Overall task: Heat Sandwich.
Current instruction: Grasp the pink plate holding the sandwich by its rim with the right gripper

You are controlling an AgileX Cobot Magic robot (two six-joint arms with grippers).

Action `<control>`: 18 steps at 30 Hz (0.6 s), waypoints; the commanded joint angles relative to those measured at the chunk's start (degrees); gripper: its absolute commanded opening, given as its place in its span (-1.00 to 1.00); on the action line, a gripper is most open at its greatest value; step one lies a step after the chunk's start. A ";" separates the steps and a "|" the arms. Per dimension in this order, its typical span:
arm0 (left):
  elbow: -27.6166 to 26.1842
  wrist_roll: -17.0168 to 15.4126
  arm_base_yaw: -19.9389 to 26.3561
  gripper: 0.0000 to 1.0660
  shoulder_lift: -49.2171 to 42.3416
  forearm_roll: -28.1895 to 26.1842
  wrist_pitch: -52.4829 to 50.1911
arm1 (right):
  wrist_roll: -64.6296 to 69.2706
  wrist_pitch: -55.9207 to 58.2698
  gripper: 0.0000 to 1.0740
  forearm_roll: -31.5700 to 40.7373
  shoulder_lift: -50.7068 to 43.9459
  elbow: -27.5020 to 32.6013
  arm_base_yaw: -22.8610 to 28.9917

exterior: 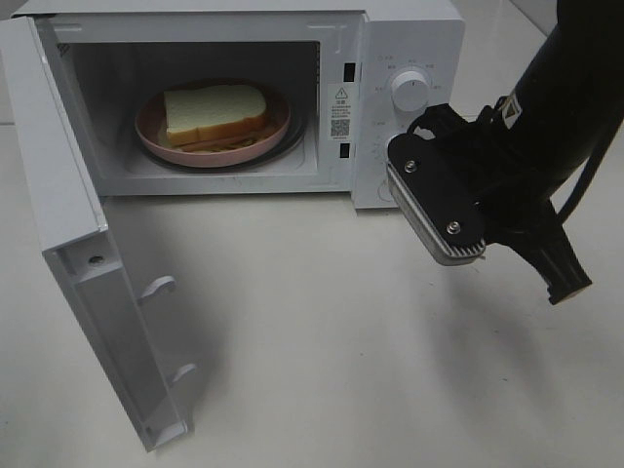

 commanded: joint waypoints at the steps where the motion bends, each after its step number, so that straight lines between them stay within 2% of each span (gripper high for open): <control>1: 0.17 0.00 0.17 0.83 -1.20 -0.11 -0.69 | 0.52 -2.52 -0.45 -0.97 -0.40 -0.17 0.06; 3: 0.17 0.00 0.17 0.83 -1.20 -0.11 -0.69 | 1.95 -4.13 -0.20 -0.92 -0.40 -0.17 0.06; 4: 0.17 0.00 0.17 0.83 -1.20 -0.11 -0.69 | 1.95 -4.13 -0.20 -0.92 -0.40 -0.17 0.06; 5: 0.17 0.00 0.17 0.83 -1.20 -0.11 -0.69 | 2.69 -4.64 -0.08 -0.92 -0.40 -0.17 0.06; 6: 0.17 0.00 0.17 0.83 -1.20 -0.11 -0.69 | 4.64 -5.50 0.24 -0.80 -0.40 -0.17 0.06; 8: 0.17 0.00 0.17 0.83 -1.20 -0.11 -0.69 | 6.47 -5.61 0.53 -0.80 -0.34 -0.17 0.06; 9: 0.17 0.00 0.17 0.83 -1.20 -0.11 -0.69 | 6.47 -5.61 0.53 -0.80 -0.34 -0.17 0.06; 11: 0.17 0.00 0.17 0.83 -1.20 -0.11 -0.69 | 9.40 -5.39 0.87 -1.03 -0.23 -0.17 0.06; 13: 0.17 0.00 0.17 0.83 -1.20 -0.11 -0.69 | 10.54 -5.44 0.92 -1.89 -0.23 -0.17 0.06; 18: 0.17 0.00 0.17 0.83 -1.20 -0.11 -0.69 | 10.83 -5.44 0.91 -3.61 -0.23 -0.17 0.29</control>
